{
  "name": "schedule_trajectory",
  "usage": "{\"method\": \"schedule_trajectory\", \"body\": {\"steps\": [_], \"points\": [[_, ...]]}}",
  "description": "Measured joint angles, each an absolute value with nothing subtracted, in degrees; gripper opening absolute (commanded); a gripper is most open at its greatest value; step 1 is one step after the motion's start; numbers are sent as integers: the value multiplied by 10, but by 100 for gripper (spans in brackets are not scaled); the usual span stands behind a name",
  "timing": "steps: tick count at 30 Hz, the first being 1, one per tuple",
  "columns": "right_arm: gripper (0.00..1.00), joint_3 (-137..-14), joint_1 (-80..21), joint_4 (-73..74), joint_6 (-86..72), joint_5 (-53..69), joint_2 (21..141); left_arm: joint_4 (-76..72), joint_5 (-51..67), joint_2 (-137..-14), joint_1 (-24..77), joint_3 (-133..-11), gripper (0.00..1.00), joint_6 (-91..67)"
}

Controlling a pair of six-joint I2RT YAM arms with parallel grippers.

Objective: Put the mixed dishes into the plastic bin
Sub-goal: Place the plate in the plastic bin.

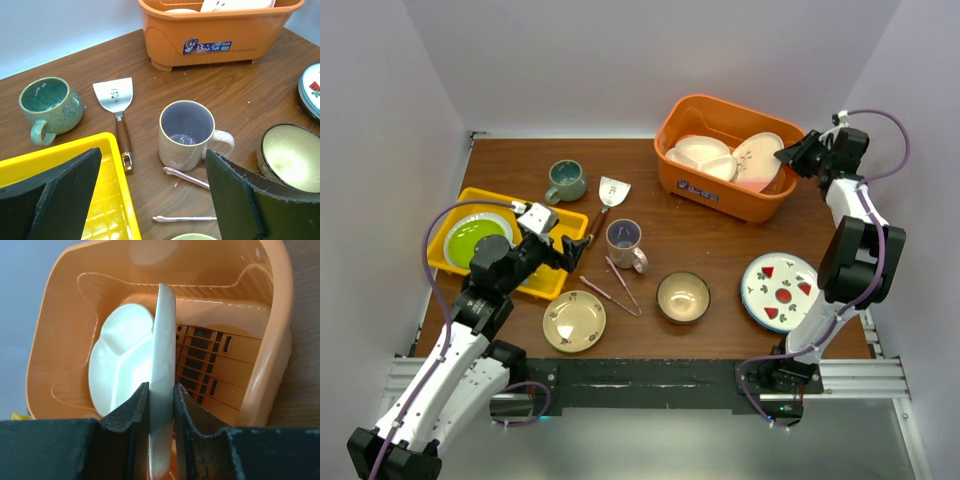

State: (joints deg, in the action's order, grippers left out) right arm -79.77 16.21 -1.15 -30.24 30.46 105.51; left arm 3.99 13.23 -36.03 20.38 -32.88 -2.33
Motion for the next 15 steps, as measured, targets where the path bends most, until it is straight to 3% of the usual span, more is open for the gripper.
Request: {"method": "schedule_trajectory", "body": {"steps": [15], "points": [[0,-803,162,-1,-299,301,1056,39,135,-362,204,-329,91,-24]]}}
